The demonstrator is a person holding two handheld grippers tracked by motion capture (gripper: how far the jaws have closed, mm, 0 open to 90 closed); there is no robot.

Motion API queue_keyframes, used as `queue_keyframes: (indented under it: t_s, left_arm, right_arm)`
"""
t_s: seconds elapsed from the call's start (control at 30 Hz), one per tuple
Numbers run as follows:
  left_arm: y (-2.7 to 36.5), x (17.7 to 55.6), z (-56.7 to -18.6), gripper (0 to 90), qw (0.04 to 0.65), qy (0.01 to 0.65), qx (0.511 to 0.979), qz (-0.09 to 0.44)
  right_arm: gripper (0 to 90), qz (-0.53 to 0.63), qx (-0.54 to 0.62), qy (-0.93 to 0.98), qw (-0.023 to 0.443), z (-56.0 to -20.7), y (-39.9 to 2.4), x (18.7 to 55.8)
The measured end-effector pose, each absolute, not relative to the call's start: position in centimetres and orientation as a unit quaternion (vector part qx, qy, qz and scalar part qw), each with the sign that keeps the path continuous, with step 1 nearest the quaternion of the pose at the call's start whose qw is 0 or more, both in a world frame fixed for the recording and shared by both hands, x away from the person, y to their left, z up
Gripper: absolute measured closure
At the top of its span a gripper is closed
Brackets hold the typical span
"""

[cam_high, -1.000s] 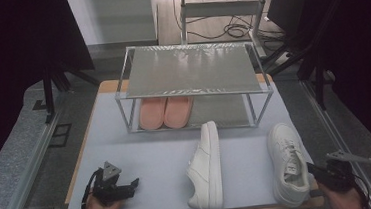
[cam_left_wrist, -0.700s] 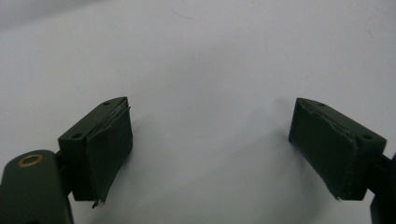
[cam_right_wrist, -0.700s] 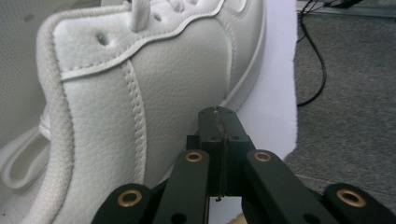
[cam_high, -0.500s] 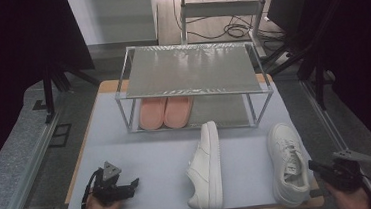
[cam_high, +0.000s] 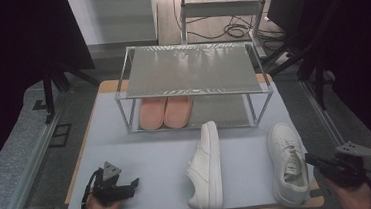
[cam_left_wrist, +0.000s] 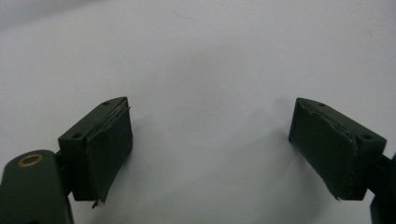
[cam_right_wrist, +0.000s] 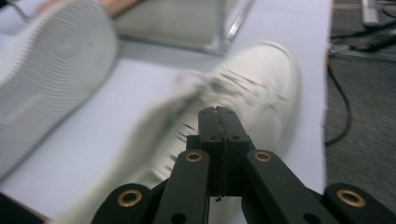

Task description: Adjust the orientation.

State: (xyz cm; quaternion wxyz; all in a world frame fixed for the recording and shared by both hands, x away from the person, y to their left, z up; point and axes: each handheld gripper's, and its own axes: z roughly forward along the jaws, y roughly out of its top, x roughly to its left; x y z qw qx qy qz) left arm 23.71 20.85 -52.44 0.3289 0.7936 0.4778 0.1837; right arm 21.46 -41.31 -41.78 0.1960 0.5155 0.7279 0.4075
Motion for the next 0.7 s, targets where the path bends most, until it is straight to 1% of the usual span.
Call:
queue_keyframes:
  t_s: [0.27, 0.7]
  left_arm:
    - [20.9, 23.7, -52.4, 13.5, 0.329, 0.478, 0.794, 0.184]
    - [20.8, 23.7, -52.4, 13.5, 0.329, 0.477, 0.794, 0.184]
  right_arm:
    - [90.0, 0.425, 0.485, 0.742, 0.183, -40.8, -38.4, 22.0]
    - [90.0, 0.431, 0.447, 0.768, 0.157, -41.1, -33.5, 23.5]
